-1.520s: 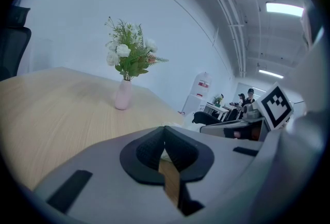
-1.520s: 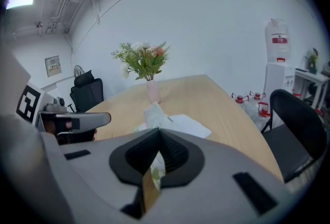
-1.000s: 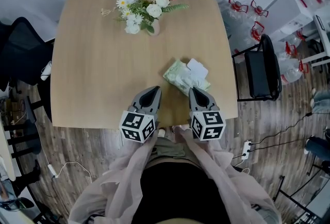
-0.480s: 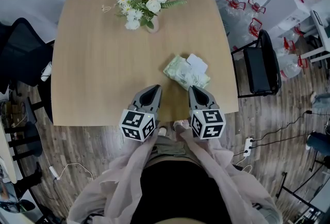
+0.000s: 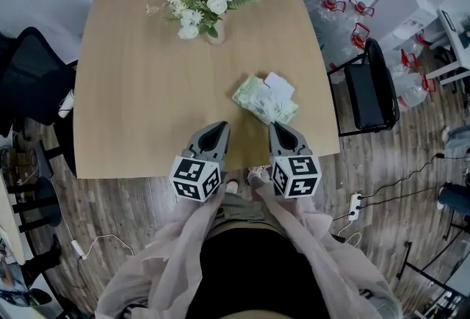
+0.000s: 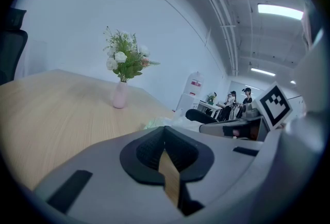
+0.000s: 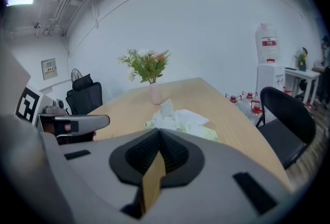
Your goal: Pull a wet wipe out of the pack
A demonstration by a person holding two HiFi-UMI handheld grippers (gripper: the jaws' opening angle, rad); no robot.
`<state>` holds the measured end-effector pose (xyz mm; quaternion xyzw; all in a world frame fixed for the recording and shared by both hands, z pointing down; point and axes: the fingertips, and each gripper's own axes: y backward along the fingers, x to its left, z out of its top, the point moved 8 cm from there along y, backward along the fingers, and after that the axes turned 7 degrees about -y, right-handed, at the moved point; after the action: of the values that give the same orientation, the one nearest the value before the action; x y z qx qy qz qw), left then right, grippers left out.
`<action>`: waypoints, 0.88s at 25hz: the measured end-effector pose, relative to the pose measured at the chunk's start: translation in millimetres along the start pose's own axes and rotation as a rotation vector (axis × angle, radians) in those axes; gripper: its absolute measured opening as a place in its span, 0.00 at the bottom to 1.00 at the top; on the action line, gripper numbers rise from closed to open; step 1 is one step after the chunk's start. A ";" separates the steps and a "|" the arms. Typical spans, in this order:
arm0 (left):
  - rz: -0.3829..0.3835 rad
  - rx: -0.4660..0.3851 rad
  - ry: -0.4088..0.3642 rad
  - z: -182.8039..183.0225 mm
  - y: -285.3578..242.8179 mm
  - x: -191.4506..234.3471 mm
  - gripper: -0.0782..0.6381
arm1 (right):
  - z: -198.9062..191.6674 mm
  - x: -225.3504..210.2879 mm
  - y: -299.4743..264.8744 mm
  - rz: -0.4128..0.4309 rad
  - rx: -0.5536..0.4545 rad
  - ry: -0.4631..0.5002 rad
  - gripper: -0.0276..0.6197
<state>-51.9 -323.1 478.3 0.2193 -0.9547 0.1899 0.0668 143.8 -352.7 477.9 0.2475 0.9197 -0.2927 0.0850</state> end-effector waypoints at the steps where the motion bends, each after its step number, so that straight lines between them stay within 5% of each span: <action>1: -0.001 0.000 0.000 -0.5 1.7 -0.4 0.12 | -0.7 0.8 1.5 -0.001 -0.002 0.000 0.06; 22: -0.029 -0.007 -0.013 -5.4 17.5 -10.4 0.13 | -11.7 8.1 23.6 -0.033 -0.029 -0.010 0.06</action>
<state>-50.1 -302.4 475.2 0.2342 -0.9525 0.1839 0.0640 148.6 -325.9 473.3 0.2294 0.9273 -0.2822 0.0883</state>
